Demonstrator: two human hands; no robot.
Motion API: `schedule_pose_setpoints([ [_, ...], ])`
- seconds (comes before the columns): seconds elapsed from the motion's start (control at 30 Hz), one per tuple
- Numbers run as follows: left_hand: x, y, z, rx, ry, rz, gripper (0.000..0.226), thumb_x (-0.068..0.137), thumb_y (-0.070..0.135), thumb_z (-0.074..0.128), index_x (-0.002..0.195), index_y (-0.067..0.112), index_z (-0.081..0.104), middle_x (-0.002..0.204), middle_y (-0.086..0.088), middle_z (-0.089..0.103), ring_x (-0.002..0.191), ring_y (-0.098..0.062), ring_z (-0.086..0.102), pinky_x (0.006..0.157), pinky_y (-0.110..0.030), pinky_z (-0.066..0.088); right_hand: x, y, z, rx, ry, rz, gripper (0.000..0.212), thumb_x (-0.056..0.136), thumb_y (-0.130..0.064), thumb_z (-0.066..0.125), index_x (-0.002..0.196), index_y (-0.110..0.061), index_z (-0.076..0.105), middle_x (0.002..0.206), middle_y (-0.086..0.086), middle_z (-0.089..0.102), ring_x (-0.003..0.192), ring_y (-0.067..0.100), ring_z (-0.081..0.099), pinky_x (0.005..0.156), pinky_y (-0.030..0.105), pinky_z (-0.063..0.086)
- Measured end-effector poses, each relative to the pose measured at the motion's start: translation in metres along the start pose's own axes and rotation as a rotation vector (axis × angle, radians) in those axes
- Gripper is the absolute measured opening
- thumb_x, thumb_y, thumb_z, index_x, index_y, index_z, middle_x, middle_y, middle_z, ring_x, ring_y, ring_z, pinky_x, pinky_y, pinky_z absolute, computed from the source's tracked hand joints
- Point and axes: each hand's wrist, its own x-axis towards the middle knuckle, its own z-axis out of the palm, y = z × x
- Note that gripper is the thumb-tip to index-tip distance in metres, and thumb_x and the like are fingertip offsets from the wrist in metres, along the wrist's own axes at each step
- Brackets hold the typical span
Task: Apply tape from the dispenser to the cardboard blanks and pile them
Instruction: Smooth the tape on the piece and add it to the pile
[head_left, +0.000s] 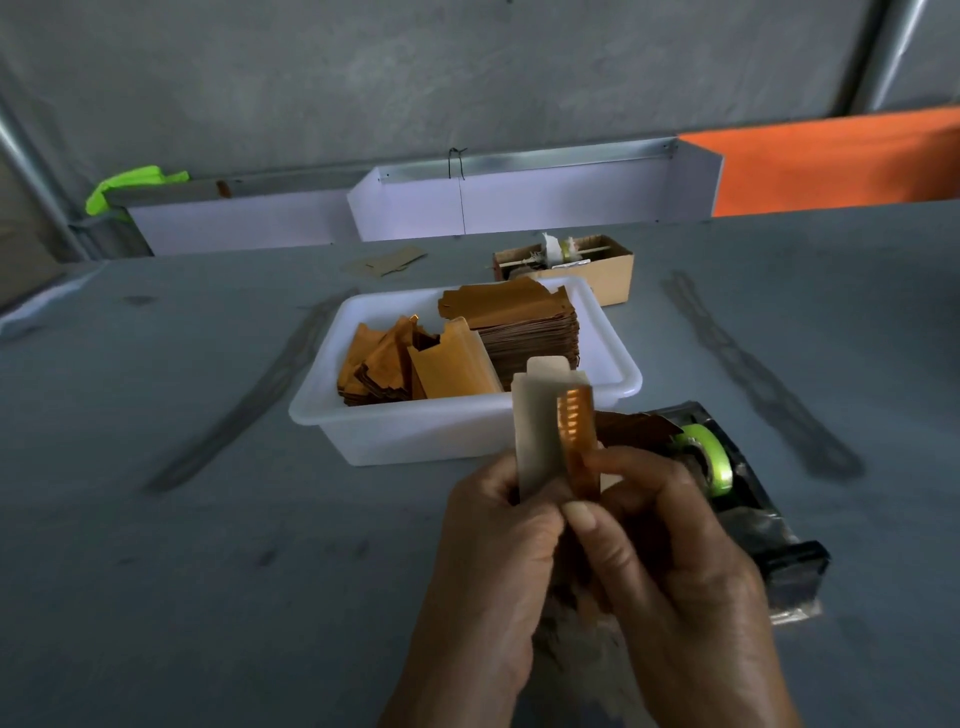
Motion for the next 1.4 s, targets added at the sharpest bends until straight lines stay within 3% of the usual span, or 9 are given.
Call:
schedule_pose_setpoints([
  [0.17, -0.003, -0.002, -0.010, -0.009, -0.178, -0.051, 0.044, 0.078, 0.055, 0.059, 0.105, 0.022, 0.071, 0.103, -0.007, 0.072, 0.101, -0.022, 0.067, 0.088, -0.042, 0.050, 0.000, 0.005, -0.002, -0.012, 0.012, 0.043, 0.018, 0.088, -0.030, 0.059, 0.102, -0.040, 0.065, 0.077, -0.010, 0.064, 0.067, 0.004, 0.063, 0.056, 0.008, 0.047],
  [0.3, -0.006, 0.000, -0.009, 0.171, -0.162, 0.047, 0.019, 0.092, 0.035, 0.058, 0.095, 0.025, 0.073, 0.087, -0.001, 0.074, 0.083, -0.010, 0.069, 0.066, -0.017, 0.053, -0.001, 0.000, -0.010, 0.138, -0.100, 0.238, 0.029, 0.075, -0.028, 0.056, 0.100, -0.039, 0.065, 0.074, -0.004, 0.069, 0.064, 0.009, 0.067, 0.056, 0.017, 0.054],
  [0.47, -0.011, 0.005, -0.015, 0.212, -0.294, 0.012, 0.022, 0.085, 0.036, 0.058, 0.101, 0.029, 0.072, 0.098, -0.001, 0.074, 0.098, -0.017, 0.068, 0.095, -0.043, 0.050, 0.003, -0.001, -0.025, 0.203, 0.007, 0.410, 0.041, 0.054, -0.048, 0.060, 0.092, -0.034, 0.061, 0.076, -0.011, 0.066, 0.066, 0.002, 0.065, 0.049, 0.010, 0.048],
  [0.57, -0.014, 0.010, -0.014, 0.133, -0.333, -0.016, 0.033, 0.076, 0.033, 0.062, 0.107, 0.025, 0.069, 0.097, 0.000, 0.075, 0.092, -0.017, 0.071, 0.084, -0.034, 0.057, 0.008, 0.000, -0.027, 0.367, -0.142, 0.562, 0.036, 0.063, -0.047, 0.064, 0.091, -0.024, 0.070, 0.079, 0.002, 0.071, 0.073, 0.015, 0.068, 0.059, 0.023, 0.053],
  [0.87, -0.022, 0.001, -0.008, 0.241, 0.010, 0.116, 0.022, 0.066, 0.044, 0.067, 0.086, 0.037, 0.073, 0.086, 0.009, 0.074, 0.082, -0.008, 0.070, 0.079, -0.035, 0.058, 0.008, -0.002, -0.021, 0.547, -0.124, 0.639, 0.025, 0.069, -0.030, 0.063, 0.089, -0.020, 0.073, 0.084, 0.010, 0.071, 0.076, 0.022, 0.067, 0.067, 0.034, 0.054],
  [1.0, -0.025, -0.009, 0.000, 0.374, 0.219, 0.293, 0.015, 0.078, 0.031, 0.070, 0.090, 0.040, 0.071, 0.089, 0.011, 0.063, 0.087, -0.001, 0.063, 0.074, -0.015, 0.054, 0.007, -0.007, -0.017, 0.526, -0.083, 0.640, 0.026, 0.067, -0.030, 0.063, 0.087, -0.019, 0.073, 0.076, 0.005, 0.072, 0.067, 0.016, 0.067, 0.056, 0.022, 0.051],
  [1.1, -0.032, -0.011, 0.012, 0.721, 0.325, 0.521, 0.029, 0.079, 0.023, 0.072, 0.107, 0.031, 0.072, 0.079, 0.009, 0.050, 0.080, -0.012, 0.058, 0.065, -0.018, 0.049, 0.006, -0.009, -0.013, 0.516, -0.050, 0.655, 0.010, 0.075, -0.019, 0.065, 0.081, -0.016, 0.073, 0.068, 0.008, 0.068, 0.059, 0.014, 0.062, 0.050, 0.019, 0.048],
  [1.27, -0.038, -0.019, 0.022, 1.277, 0.343, 0.599, 0.073, 0.039, 0.012, 0.093, 0.108, 0.006, 0.073, 0.069, -0.009, 0.055, 0.061, -0.025, 0.060, 0.039, -0.029, 0.046, 0.004, -0.012, -0.011, 0.476, -0.036, 0.629, 0.010, 0.082, -0.017, 0.064, 0.077, -0.019, 0.073, 0.065, 0.008, 0.067, 0.059, 0.013, 0.062, 0.051, 0.018, 0.048],
  [1.4, -0.036, -0.018, 0.026, 0.967, 0.356, 0.712, 0.006, 0.087, 0.026, 0.057, 0.086, 0.025, 0.063, 0.066, 0.006, 0.052, 0.062, -0.003, 0.050, 0.046, -0.024, 0.047, 0.000, -0.014, -0.013, 0.462, -0.044, 0.628, 0.012, 0.081, -0.023, 0.064, 0.077, -0.017, 0.073, 0.071, 0.017, 0.067, 0.064, 0.019, 0.062, 0.051, 0.021, 0.050],
])
